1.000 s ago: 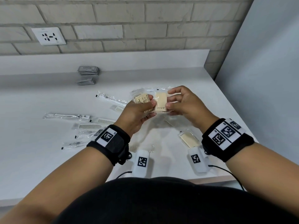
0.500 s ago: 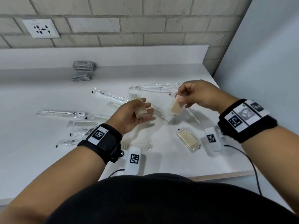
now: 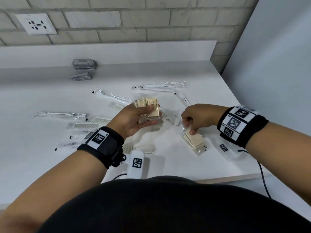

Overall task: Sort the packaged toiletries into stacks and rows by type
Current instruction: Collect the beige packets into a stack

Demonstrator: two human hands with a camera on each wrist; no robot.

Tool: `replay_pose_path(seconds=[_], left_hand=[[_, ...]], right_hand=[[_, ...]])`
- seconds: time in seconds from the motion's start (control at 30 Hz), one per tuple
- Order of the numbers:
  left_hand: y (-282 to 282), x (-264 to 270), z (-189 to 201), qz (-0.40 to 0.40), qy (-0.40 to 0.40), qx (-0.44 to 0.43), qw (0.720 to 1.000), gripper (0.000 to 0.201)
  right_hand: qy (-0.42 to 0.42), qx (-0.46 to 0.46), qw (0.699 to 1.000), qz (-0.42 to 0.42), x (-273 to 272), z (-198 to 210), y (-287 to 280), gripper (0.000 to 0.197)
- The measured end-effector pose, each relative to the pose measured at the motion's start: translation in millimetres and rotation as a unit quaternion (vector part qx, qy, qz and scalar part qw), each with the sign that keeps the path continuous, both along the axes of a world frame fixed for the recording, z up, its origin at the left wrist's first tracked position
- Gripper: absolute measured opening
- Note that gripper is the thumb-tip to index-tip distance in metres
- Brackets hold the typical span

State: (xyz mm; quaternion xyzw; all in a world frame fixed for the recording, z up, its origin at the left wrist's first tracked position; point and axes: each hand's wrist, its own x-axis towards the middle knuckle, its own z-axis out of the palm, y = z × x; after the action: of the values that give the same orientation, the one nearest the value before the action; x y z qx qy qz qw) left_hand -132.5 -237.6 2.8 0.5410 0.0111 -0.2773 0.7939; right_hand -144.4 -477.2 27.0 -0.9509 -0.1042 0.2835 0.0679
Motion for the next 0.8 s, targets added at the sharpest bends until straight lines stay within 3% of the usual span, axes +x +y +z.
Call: replay_pose_path(seconds=[0.07,0.13,0.23,0.27,0.43,0.6,0.8], left_hand=[[0,0,-1,0.007,-0.006,0.01,1.0,0.018],[-1,1,-2,0.01,-0.006,0.008,1.0,0.019],[-7,0,1,0.001,-0.011,-0.001,1.0,0.016],[-10,-1,2,-0.001,-0.013,-0.006,1.0,0.017],[-13,2,7,0.011,-0.023,-0.019,1.0,0.024],[-10,1,10,0.03,-0.018,-0.037,0.999,0.016],[-11,0,15,0.028,-0.029,-0.04,0.998,0.013]], right_hand=[[-0.062,0.01,0.998,0.003,-3,0,0,0.028],[-0.139,0.108,0.983,-0.047,-2,10,3,0.022],[-0.152,0.357,0.902,-0.191,2,27,19,0.016],[-0.138,0.399,0.881,-0.213,3,29,27,0.012],[-0.103,0.445,0.847,-0.272,3,18,48,0.011],[-0.09,0.487,0.828,-0.264,5,29,43,0.009],[-0.058,0.475,0.844,-0.242,4,30,48,0.006]])
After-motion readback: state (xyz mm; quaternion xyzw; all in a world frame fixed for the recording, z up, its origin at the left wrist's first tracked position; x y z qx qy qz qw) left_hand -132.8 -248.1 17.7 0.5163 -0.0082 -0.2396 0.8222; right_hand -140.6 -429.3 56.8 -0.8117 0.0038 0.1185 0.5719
